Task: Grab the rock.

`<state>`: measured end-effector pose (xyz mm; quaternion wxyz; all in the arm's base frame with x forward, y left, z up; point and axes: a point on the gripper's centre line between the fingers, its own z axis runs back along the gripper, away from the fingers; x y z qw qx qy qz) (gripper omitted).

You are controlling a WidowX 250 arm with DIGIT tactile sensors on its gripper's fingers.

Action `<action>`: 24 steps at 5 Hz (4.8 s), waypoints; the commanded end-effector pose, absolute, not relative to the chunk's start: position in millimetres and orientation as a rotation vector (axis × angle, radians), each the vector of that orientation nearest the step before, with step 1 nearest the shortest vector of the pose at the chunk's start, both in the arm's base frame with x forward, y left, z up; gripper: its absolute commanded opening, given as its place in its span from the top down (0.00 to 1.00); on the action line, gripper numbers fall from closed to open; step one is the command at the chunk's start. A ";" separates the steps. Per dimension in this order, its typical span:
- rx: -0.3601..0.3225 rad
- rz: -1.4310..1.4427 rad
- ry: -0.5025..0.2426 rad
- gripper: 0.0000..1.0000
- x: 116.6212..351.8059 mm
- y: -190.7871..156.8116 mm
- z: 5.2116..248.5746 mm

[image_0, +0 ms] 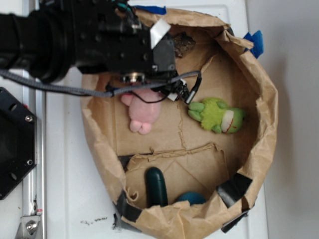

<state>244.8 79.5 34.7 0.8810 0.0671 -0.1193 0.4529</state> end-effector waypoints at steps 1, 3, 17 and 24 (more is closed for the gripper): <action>0.118 0.944 -0.304 0.00 247.4 83.1 52.7; 0.118 0.944 -0.304 0.00 247.4 83.1 52.7; 0.184 0.886 -0.363 0.00 276.8 111.7 58.9; 0.228 0.912 -0.379 1.00 318.7 150.0 41.3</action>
